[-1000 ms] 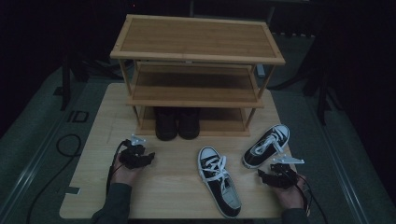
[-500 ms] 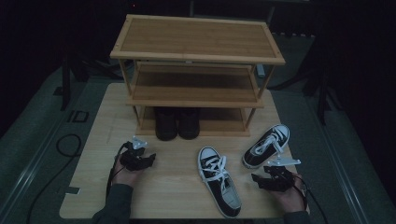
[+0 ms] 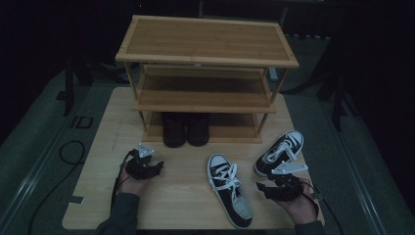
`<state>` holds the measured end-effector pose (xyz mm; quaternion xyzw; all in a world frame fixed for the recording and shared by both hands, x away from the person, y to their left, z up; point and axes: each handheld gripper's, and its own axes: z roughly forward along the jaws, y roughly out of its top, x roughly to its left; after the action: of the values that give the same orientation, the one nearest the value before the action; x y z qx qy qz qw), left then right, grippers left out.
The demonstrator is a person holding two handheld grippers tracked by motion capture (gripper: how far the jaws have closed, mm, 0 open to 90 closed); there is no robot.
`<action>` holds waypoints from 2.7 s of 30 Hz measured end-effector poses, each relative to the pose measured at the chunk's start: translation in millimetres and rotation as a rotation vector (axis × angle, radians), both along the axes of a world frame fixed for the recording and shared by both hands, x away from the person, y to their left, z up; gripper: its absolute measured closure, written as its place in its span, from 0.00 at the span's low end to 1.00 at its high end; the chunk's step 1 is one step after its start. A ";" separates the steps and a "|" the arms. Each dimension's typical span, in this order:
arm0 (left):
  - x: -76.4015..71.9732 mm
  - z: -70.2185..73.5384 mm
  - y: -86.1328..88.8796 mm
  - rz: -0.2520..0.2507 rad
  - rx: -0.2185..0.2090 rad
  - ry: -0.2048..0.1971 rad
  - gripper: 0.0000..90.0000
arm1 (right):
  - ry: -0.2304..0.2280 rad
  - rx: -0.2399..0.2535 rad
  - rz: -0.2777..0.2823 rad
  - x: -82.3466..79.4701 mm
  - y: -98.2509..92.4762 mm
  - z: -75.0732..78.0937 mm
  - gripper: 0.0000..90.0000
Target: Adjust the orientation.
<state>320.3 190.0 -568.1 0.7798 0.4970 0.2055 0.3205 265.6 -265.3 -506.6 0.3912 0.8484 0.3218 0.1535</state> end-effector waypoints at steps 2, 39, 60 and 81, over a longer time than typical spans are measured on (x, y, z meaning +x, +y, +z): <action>-0.1 -0.3 0.3 -0.002 -0.002 -0.004 0.50 | -0.003 0.004 0.019 -0.7 3.3 4.2 0.51; -0.7 -1.6 0.9 -0.004 -0.008 -0.016 0.50 | 0.089 -0.132 0.189 -1.6 76.3 -3.0 0.76; -0.4 -1.7 0.7 -0.005 -0.003 -0.017 0.49 | -0.014 -0.088 0.066 33.5 72.8 -9.3 0.95; -0.4 -2.1 0.3 -0.002 -0.008 -0.020 0.49 | 0.085 -0.051 0.078 42.7 49.7 7.7 0.77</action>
<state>319.9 190.3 -570.2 0.7769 0.4936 0.2112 0.3288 308.3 -215.6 -498.9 0.3672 0.8767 0.2889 0.1144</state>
